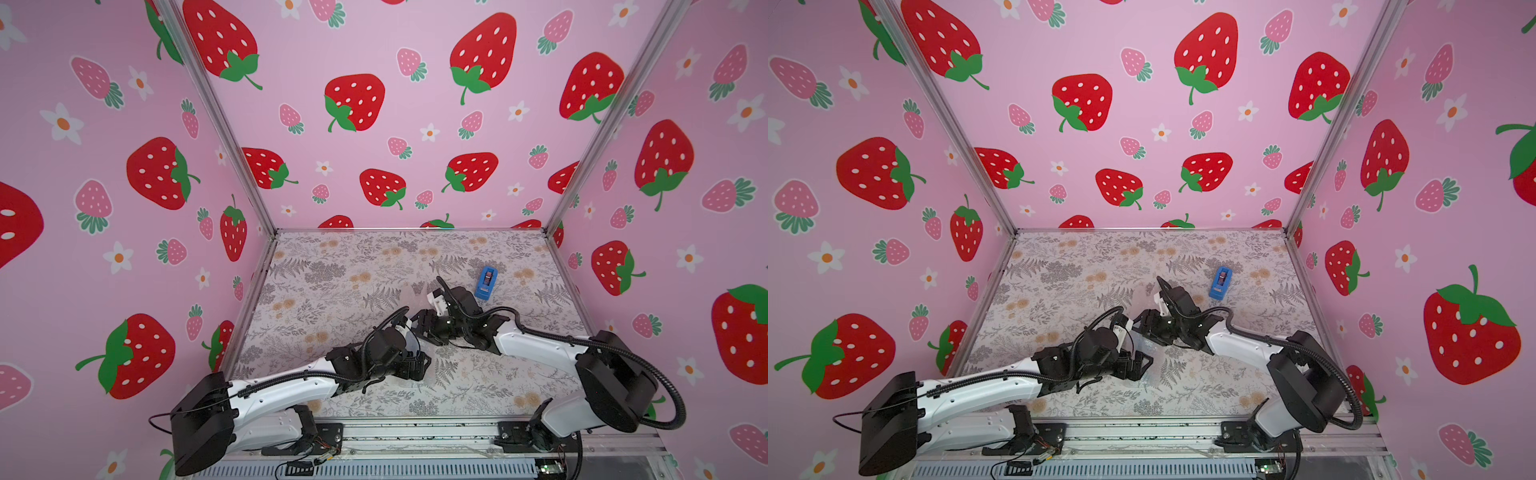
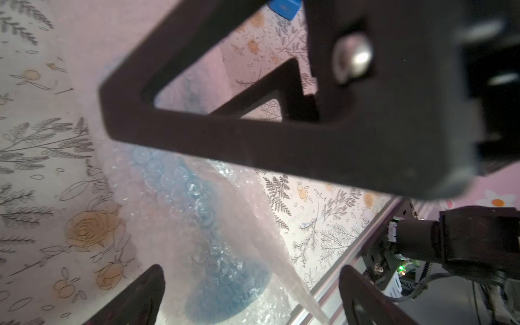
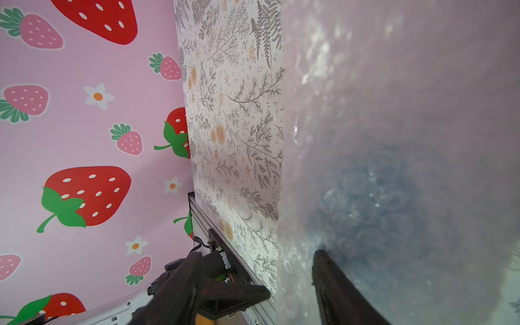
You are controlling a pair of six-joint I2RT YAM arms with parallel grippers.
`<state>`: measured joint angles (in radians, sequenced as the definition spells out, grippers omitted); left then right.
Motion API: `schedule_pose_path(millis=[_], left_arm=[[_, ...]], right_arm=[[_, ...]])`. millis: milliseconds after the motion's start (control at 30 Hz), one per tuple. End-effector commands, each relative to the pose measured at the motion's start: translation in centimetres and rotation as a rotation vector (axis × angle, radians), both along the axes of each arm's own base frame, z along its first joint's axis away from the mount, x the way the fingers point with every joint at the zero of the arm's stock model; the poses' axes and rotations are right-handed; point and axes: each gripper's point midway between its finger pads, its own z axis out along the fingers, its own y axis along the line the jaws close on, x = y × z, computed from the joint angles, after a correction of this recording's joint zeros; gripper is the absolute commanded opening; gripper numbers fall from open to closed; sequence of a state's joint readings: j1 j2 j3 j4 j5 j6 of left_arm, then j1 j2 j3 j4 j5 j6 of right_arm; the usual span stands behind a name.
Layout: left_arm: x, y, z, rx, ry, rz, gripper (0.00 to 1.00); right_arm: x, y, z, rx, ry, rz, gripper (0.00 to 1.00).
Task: Wrap wine glasses in bubble wrap
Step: Wrap the wine glass in bubble wrap.
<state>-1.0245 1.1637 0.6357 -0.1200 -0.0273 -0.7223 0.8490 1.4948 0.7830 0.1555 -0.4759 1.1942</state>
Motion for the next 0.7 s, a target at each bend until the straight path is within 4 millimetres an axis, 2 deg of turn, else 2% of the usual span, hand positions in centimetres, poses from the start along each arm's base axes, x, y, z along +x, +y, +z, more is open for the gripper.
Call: schedule_pose_path(millis=[0,200,433,667], left_arm=[[1.2,1.2,1.3,0.033,-0.033,0.071,0.99],[2.5,2.6,0.5,0.056,0.023,0.15,0.99],[3.5,2.5,-1.0,0.004,0.114,0.162,0.98],[3.3,3.6,-3.6,0.024,0.182,0.189,0.86]], right_arm=[[0.2,0.4,0.2,0.006,0.017,-0.017,0.64],[0.3,0.3,0.2,0.009,0.014,-0.023,0.64],[0.2,0.3,0.2,0.007,0.009,-0.019,0.64],[0.2,0.5,0.5,0.006,0.002,0.002,0.64]])
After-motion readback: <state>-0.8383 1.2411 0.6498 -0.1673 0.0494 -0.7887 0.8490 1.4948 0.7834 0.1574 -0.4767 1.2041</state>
